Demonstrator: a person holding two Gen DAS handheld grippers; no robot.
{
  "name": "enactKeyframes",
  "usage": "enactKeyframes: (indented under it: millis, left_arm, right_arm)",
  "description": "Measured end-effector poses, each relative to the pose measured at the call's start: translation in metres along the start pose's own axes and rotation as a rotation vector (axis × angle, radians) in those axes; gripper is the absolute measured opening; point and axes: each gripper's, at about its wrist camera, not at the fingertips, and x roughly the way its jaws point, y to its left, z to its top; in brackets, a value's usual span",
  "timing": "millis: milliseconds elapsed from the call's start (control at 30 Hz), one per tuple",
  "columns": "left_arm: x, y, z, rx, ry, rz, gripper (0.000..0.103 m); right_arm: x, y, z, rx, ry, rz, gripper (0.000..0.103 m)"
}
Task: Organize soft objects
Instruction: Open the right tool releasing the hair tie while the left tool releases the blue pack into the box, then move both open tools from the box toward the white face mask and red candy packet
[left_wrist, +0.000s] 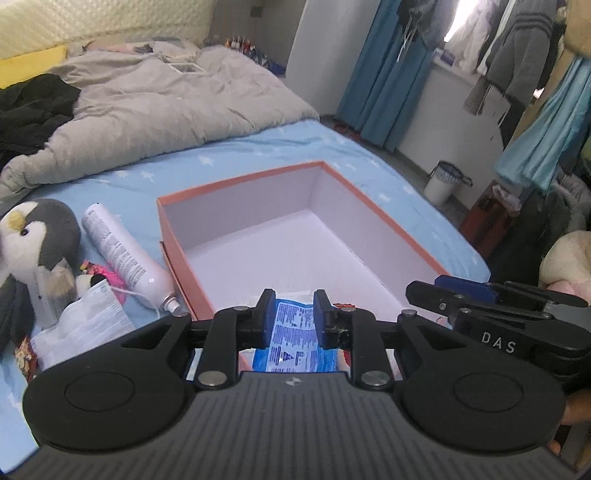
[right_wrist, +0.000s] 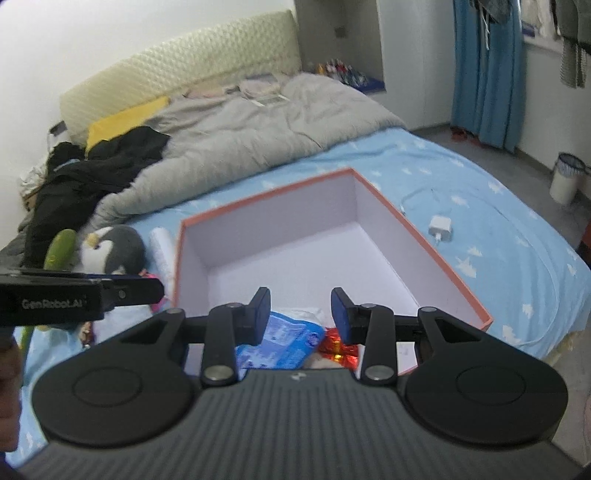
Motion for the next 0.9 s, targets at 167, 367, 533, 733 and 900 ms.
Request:
enactKeyframes:
  millis: [167,367,533,733,900]
  left_arm:
    - [-0.036,0.009,-0.016,-0.019,-0.053,-0.023,0.026]
    - [-0.079,0.022,-0.033,-0.031,-0.112,-0.022,0.026]
    - [-0.11,0.027,-0.048,-0.039,-0.151,-0.008,0.026]
    - [-0.148,0.032,-0.057,-0.056,-0.197,-0.015,0.026]
    - [-0.166,0.03,-0.068,-0.043,-0.218,0.009,0.026]
  right_arm:
    - [-0.022,0.022,-0.009,-0.039,-0.05,0.031,0.04]
    - [-0.046,0.042,-0.019,-0.045,-0.102,0.082,0.04]
    - [-0.063,0.057,-0.026,-0.058,-0.136,0.112,0.04]
    - [-0.084,0.076,-0.029,-0.08,-0.167,0.161,0.04]
    - [-0.092,0.09,-0.035,-0.097,-0.178,0.181,0.04]
